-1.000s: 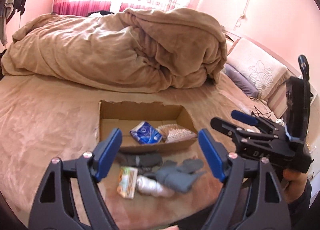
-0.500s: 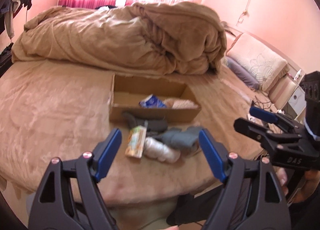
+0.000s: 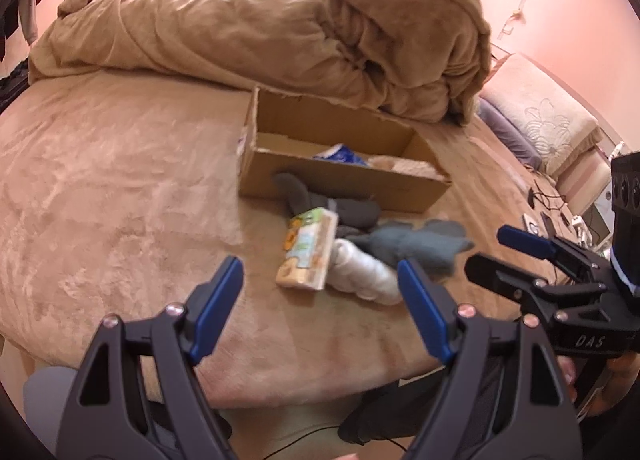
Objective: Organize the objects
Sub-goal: 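Grasp the cartoon tissue pack with the left gripper while the right grasps the grey glove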
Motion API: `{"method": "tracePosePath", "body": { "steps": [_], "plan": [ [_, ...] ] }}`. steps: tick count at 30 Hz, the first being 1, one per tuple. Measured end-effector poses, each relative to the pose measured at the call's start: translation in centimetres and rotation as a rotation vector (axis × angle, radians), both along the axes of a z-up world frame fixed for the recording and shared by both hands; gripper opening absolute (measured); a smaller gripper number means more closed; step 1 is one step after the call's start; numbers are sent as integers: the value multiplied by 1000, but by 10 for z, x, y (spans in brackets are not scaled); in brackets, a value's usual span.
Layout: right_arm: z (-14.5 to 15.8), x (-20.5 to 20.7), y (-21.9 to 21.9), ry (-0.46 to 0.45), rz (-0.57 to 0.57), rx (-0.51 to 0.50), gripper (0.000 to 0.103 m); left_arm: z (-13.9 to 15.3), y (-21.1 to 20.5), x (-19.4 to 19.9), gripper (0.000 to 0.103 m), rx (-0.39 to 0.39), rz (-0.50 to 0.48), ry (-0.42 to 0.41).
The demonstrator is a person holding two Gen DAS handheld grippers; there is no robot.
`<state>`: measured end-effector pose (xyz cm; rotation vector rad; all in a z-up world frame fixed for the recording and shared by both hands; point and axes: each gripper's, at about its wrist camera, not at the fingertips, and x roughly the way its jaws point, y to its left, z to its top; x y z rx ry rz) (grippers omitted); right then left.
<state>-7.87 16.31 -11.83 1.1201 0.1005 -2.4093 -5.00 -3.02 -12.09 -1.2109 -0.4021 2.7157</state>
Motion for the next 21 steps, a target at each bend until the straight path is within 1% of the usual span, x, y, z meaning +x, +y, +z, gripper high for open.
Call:
{"method": "tracePosePath", "body": {
  "steps": [5,8,12,16,18,19,21],
  "plan": [
    [-19,-16,-10,-33,23,14,87,-23,-11,-16,81,9,40,-35],
    [-27,-25,-13,-43,23,18,87,-35,-16,-26,81,6,49,-55],
    [-38,-37,-16,-61,21,30,82,-54,-17,-44,81,-12,41,-86],
    [-45,-43,-17,-64,23,39,78,-62,-13,-54,82,0,9,-95],
    [-47,-47,-16,-58,20,45,69,-64,-7,-57,82,-9,-5,-92],
    [-47,-48,-15,-57,18,43,66,-66,-5,-59,82,-7,-10,-95],
    [-49,-52,-13,-66,19,28,56,-71,0,-62,80,0,-20,-104]
  ]
}}
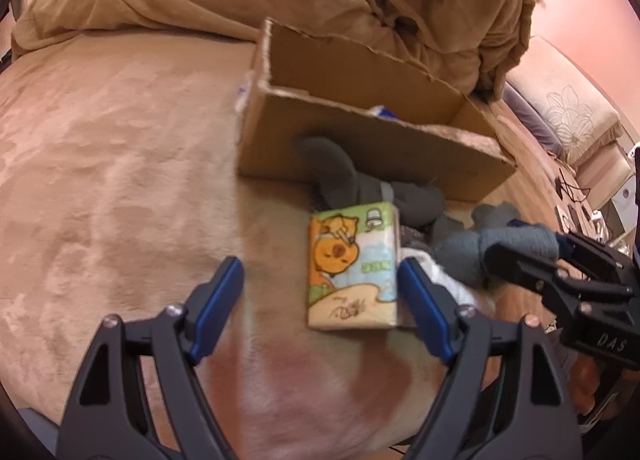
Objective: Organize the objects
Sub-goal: 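Grasp the cartoon tissue pack with the left gripper while the right grasps the grey glove, then lift both items and lower them into the cardboard box, opening both grippers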
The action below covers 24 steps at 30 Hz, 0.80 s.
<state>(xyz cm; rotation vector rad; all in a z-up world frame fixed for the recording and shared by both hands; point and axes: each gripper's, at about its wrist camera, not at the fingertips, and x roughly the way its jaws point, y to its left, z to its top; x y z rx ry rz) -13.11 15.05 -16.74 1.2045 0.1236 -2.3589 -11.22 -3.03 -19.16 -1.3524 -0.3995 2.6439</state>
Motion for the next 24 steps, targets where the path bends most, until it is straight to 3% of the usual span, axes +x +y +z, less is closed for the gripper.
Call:
{"method": "tracePosePath", "body": {
  "steps": [4,6,8,10,15,24],
  "plan": [
    [-1,0,3,-3,6,-21,48,-9,2,-4,77,13,7,-12],
    [-1,1,5,-2,7,-34,44,-8,2,-3,70,11,10,-12],
    [2,2,7,8,6,-45,43,-4,6,0,55,17,1,-5],
    [8,4,8,23,6,-49,42,-1,11,2,51,1,-8,7],
    [20,8,12,52,1,-60,41,-6,12,-3,48,18,-3,-3],
    [44,16,22,101,-18,-71,40,25,9,11,47,4,31,51]
  ]
}}
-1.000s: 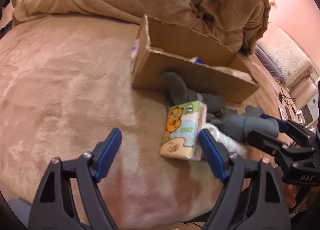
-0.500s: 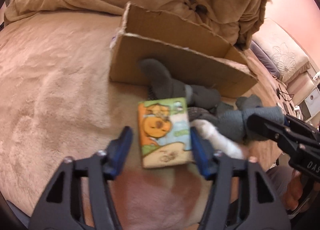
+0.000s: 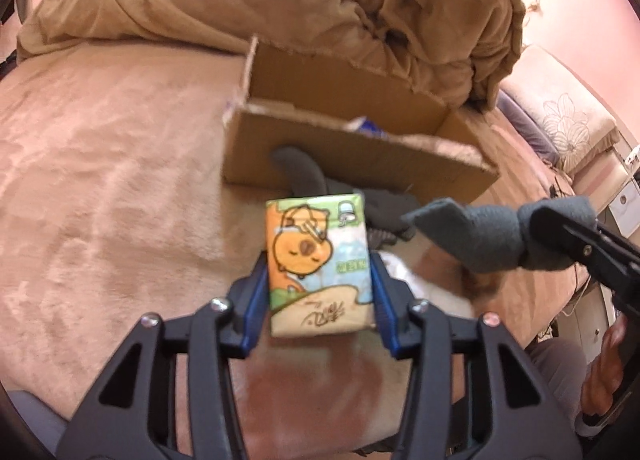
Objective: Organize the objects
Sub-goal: 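Lift both items and lower them into the cardboard box, opening both grippers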
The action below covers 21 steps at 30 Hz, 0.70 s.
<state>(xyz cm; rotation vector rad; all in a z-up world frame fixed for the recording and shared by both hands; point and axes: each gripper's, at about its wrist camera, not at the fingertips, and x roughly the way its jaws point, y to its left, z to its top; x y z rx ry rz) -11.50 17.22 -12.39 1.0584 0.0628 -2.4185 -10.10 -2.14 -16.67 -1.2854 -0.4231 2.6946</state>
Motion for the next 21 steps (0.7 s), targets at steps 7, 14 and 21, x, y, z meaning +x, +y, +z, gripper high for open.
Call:
{"method": "tracePosePath", "body": {
  "steps": [7,14,21],
  "plan": [
    [28,12,9,47,-18,-15,40,48,-2,19,47,-50,8,50],
    [60,19,14,95,-25,-27,40,94,-9,29,47,-80,8,116],
    [98,16,15,172,-29,-36,40,141,-17,28,47,-77,5,191]
  ]
}}
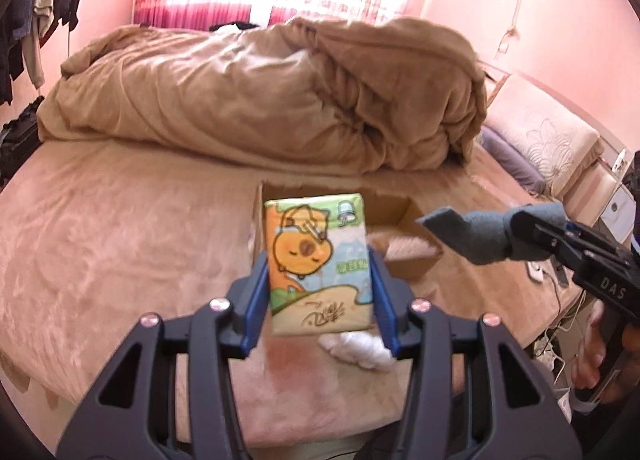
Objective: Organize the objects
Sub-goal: 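Lift both items and lower them into the cardboard box, opening both grippers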
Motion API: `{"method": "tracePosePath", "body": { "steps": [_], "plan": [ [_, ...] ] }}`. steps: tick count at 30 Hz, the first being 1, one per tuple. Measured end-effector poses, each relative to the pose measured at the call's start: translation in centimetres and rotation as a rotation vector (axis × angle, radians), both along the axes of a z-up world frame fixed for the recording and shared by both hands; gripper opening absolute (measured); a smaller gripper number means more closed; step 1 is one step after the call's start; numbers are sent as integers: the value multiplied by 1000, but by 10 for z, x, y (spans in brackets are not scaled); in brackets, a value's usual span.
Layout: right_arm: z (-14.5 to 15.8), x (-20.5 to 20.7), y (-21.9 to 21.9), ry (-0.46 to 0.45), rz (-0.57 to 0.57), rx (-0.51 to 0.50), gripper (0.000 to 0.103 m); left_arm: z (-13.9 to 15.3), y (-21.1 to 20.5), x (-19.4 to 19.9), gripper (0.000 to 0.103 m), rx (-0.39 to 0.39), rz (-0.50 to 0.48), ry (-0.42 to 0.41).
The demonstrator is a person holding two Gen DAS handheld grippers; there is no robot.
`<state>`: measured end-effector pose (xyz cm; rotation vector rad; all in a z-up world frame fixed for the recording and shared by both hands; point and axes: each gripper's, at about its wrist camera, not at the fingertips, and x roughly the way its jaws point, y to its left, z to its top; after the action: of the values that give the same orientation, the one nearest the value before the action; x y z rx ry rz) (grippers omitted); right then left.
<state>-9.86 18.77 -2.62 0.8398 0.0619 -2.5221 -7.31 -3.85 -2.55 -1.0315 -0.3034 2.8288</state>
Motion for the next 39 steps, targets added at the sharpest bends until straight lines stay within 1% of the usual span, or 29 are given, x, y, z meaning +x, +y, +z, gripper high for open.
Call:
{"method": "tracePosePath", "body": {
  "steps": [4,10,13,16,20,22,28,35,39],
  "plan": [
    [16,-10,-7,30,19,-4,40,17,-2,-14,47,6,-15,12],
    [40,-29,-23,92,46,6,40,43,-9,-37,47,-10,-16,66],
    [45,-42,-32,110,55,8,40,49,-14,-54,47,-12,-17,82],
    [42,-56,-43,116,62,15,40,46,-18,-76,47,-13,-21,83],
    [22,-85,-56,77,60,18,40,25,-22,-104,47,-3,-25,39],
    [9,-97,-63,52,63,27,40,5,-25,-120,47,13,-27,-9],
    [-36,-129,-80,-32,72,50,40,-53,-25,-151,47,24,-41,-124],
    [-83,-152,-85,-119,74,50,40,-86,-12,-166,48,-13,-75,-165],
    [-101,-157,-87,-152,71,56,40,-102,-6,-176,48,-46,-58,-207]
  ]
}}
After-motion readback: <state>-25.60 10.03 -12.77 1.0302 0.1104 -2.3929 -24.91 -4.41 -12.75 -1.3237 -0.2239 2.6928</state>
